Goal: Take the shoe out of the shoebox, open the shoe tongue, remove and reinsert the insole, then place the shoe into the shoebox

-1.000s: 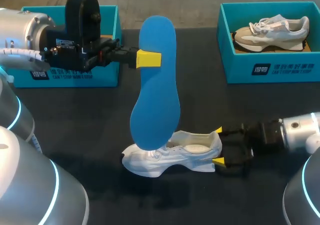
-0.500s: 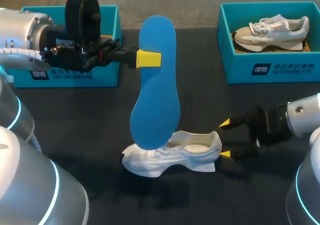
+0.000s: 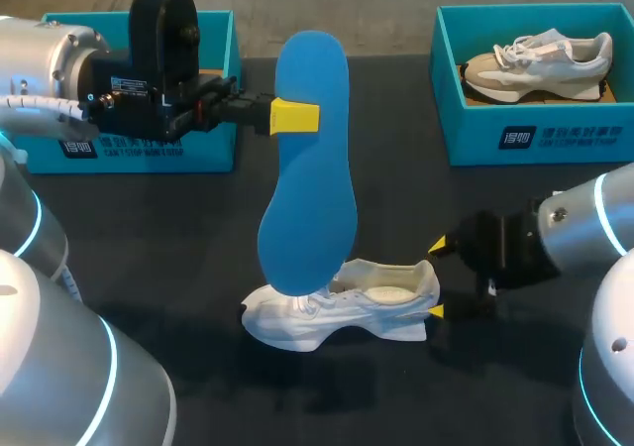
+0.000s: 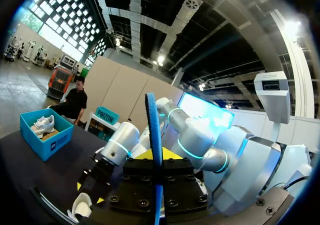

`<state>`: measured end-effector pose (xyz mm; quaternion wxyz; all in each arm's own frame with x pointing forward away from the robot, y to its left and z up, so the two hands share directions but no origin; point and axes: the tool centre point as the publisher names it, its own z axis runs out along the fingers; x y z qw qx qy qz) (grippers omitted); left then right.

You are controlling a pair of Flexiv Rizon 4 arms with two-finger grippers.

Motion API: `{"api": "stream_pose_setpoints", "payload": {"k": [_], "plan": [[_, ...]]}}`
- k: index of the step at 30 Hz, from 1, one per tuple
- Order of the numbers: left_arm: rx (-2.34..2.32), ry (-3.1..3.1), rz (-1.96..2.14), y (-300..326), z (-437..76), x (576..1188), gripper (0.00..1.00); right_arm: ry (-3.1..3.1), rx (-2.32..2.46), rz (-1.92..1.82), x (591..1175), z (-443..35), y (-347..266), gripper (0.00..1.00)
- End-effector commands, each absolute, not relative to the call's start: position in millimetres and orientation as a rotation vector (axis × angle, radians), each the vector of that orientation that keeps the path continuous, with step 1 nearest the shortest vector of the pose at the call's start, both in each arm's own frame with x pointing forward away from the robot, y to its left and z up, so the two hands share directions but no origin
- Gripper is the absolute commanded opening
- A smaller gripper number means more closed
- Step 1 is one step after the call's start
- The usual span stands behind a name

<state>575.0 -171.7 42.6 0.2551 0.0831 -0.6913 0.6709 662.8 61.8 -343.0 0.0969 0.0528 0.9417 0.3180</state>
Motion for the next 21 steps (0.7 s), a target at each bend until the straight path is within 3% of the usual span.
{"api": "stream_pose_setpoints", "payload": {"k": [1, 21], "plan": [[0.226, -1.876, 1.824, -172.4, 42.1, 574.7, 0.0, 2.925, 0.198, 0.449, 664.4, -344.1, 71.9, 1.0], [0.226, -1.876, 1.824, -172.4, 42.1, 574.7, 0.0, 3.028, 0.085, 0.256, 669.8, -329.2, 89.1, 1.0]]}}
